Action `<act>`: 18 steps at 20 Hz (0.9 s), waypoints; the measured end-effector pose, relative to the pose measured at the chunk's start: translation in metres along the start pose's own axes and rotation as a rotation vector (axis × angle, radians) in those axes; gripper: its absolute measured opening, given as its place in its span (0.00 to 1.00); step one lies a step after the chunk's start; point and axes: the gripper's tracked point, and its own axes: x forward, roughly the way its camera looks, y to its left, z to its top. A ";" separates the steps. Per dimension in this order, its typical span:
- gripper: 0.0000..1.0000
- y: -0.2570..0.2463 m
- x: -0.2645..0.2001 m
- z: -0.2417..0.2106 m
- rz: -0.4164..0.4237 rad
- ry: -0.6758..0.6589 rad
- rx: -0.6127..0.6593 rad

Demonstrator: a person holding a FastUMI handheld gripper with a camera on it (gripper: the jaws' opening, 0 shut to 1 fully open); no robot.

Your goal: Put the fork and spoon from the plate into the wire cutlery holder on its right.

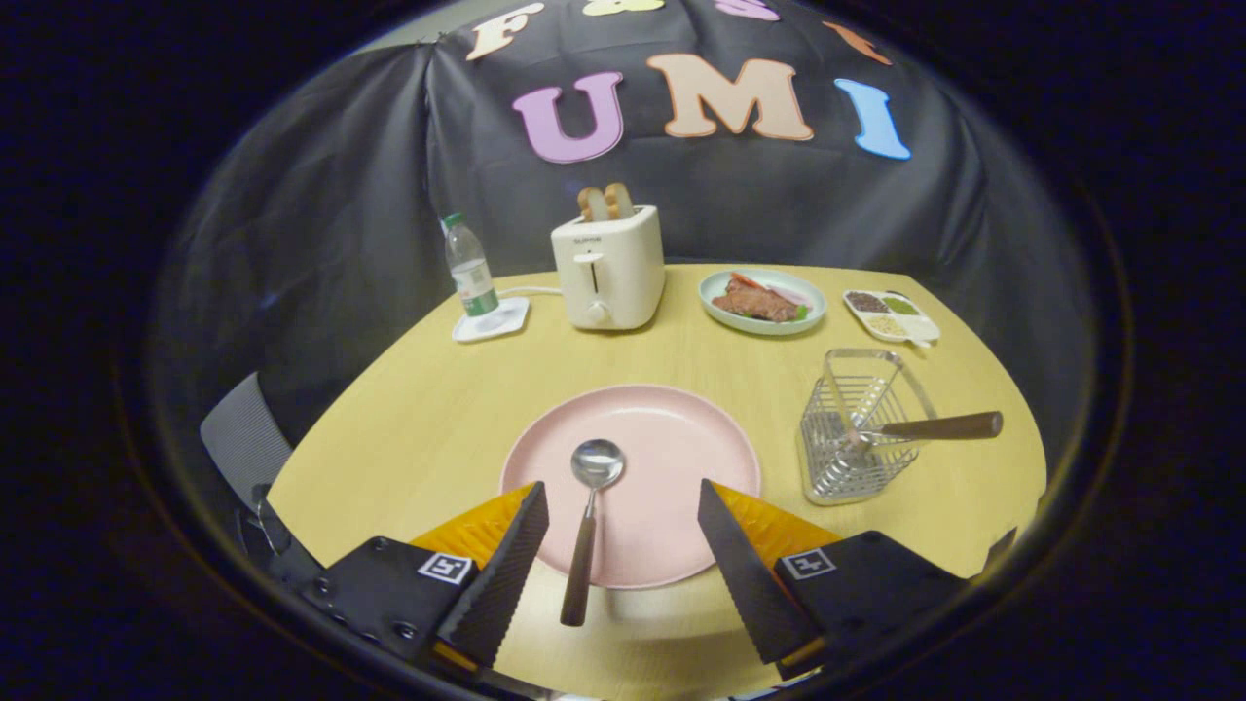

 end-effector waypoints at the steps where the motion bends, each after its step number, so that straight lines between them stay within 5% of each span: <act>1: 0.98 0.001 0.004 -0.005 0.006 0.014 -0.006; 5: 0.99 0.006 0.020 -0.027 0.011 0.091 -0.001; 18: 0.27 0.013 0.039 -0.062 0.000 0.229 -0.001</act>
